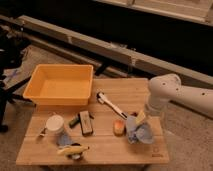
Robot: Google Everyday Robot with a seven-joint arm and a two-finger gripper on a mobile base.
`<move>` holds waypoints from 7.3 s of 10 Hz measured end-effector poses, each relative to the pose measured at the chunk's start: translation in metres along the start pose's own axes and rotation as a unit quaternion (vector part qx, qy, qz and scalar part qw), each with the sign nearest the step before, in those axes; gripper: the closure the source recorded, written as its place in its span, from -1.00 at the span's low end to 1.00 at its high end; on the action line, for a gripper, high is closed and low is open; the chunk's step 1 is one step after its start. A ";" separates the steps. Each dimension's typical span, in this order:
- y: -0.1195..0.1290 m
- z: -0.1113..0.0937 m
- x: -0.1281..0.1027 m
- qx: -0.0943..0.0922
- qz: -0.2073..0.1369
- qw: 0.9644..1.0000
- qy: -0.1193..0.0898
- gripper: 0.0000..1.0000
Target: Wipe table surface with towel
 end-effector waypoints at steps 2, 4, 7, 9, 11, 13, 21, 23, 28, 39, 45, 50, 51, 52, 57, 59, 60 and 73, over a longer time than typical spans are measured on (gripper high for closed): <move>0.001 0.004 -0.009 0.000 -0.003 1.000 -0.013 -0.60; -0.003 0.007 -0.017 0.002 -0.012 1.000 -0.020 -0.41; -0.009 0.005 -0.020 0.007 -0.025 0.999 -0.019 0.17; -0.014 -0.004 -0.020 0.012 -0.035 0.999 -0.010 0.61; -0.020 -0.026 -0.017 0.017 -0.047 0.999 0.009 0.96; -0.026 -0.048 -0.012 0.018 -0.060 0.998 0.027 1.00; -0.037 -0.092 0.122 -0.018 -0.102 0.990 0.092 1.00; -0.045 -0.096 0.154 -0.026 -0.114 0.988 0.103 1.00; -0.052 -0.054 0.221 -0.027 -0.153 0.981 0.119 1.00; 0.035 0.012 0.209 -0.065 -0.121 0.989 0.046 1.00; -0.021 0.031 0.138 -0.040 -0.183 0.982 -0.020 1.00; -0.090 0.045 0.167 -0.027 -0.240 0.970 -0.033 1.00; -0.096 0.043 0.186 -0.029 -0.244 0.969 -0.030 1.00; -0.101 0.041 0.202 -0.031 -0.247 0.968 -0.026 1.00; -0.118 0.010 0.281 -0.070 -0.258 0.964 0.010 1.00; -0.102 0.002 0.299 -0.085 -0.239 0.967 0.019 1.00; -0.092 0.000 0.303 -0.090 -0.228 0.969 0.021 1.00; 0.077 0.060 0.249 -0.157 -0.086 0.982 -0.061 1.00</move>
